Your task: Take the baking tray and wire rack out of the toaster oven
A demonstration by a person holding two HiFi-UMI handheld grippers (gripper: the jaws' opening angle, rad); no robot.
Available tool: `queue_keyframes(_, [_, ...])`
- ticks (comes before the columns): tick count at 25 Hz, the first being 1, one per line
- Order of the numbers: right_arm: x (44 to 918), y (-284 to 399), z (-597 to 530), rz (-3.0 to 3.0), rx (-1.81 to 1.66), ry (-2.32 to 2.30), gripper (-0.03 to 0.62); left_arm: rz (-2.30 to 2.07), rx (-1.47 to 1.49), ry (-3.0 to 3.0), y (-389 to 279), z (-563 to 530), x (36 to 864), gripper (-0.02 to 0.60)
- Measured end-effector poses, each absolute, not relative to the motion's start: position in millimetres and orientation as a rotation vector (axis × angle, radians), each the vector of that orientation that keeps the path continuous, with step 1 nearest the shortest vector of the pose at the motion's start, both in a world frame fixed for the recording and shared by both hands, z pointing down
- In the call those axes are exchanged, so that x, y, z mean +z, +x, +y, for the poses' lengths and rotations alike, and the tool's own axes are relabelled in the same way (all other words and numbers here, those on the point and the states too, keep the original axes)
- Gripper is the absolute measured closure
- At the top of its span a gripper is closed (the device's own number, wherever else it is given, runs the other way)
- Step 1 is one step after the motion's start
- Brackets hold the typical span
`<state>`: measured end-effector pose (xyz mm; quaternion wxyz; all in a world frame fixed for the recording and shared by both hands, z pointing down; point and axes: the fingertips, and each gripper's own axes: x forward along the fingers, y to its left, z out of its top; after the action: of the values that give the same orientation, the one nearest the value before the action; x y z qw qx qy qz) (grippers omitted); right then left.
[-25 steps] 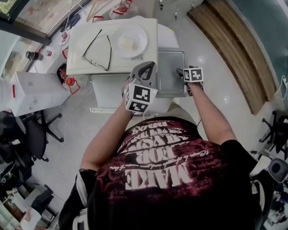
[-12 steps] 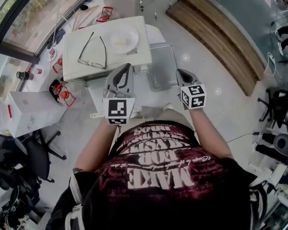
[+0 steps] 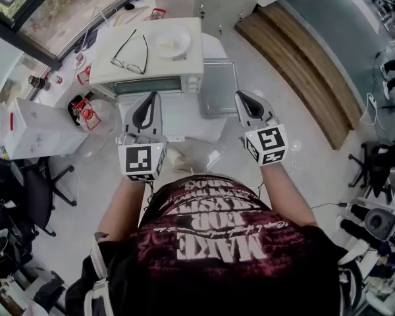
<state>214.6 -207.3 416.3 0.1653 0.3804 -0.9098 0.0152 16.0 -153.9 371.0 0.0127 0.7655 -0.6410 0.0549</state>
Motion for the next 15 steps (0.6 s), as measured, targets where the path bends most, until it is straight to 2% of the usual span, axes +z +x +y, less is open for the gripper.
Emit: queue_keyframes(15, [393,190,-104,-2.788,0.049,0.888,0.592,-2.204,0.258,2.226,12,-27,353,0.578])
